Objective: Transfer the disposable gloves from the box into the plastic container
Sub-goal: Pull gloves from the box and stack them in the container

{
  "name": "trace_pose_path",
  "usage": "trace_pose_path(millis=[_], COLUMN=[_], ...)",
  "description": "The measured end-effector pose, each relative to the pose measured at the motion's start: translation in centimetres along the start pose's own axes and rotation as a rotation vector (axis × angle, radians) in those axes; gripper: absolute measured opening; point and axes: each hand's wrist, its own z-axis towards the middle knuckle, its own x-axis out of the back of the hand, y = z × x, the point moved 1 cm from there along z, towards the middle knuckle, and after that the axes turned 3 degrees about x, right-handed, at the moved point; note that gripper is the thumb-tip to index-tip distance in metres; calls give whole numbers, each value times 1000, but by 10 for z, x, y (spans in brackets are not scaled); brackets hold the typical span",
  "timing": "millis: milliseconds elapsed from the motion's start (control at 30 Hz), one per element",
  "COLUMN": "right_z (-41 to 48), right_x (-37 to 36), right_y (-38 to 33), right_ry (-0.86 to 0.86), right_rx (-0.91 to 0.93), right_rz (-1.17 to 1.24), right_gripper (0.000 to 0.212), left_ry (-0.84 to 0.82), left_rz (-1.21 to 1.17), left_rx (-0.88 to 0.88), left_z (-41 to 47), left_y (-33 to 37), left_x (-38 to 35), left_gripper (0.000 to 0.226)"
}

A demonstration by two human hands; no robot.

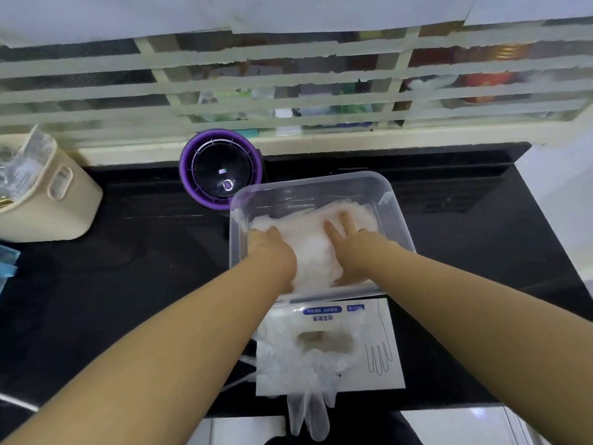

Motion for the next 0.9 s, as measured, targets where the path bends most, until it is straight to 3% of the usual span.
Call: trace_pose_path(millis=[133,267,500,567,633,733,800,833,900], right_z=[9,-8,-90,-119,-140,-161,-162,-159,-150], right_x=[-5,11,62,65,58,24,-7,-21,-44], right_y=[-5,-5,-5,-15,-27,-41,-45,-47,-50], right_ry=[-40,-91,218,317,289,86,23,33,91], right_rx=[-9,37,138,151,223,314,284,255,218], right_rz=[27,91,79,130,225,265,244,242,289], right_gripper=[94,95,60,44,29,26,38,44,50], left_ry=[-19,49,248,352,520,893,1026,1043,860], left_rz=[65,43,-127,-144,-229,-439,-494,-484,-533], left_rx=[43,13,-79,-84,-114,-385,-603,-672,-678], left_z=[10,4,-31,-44,-58,-92,-111,-118,-122], left_y=[8,7,-18,-28,-32,-30,-24,-17,0], left_x=[-4,-6,-8,-11,-15,-34,-52,-62,-76], left_gripper=[53,45,32,36,39,32,22,22,29])
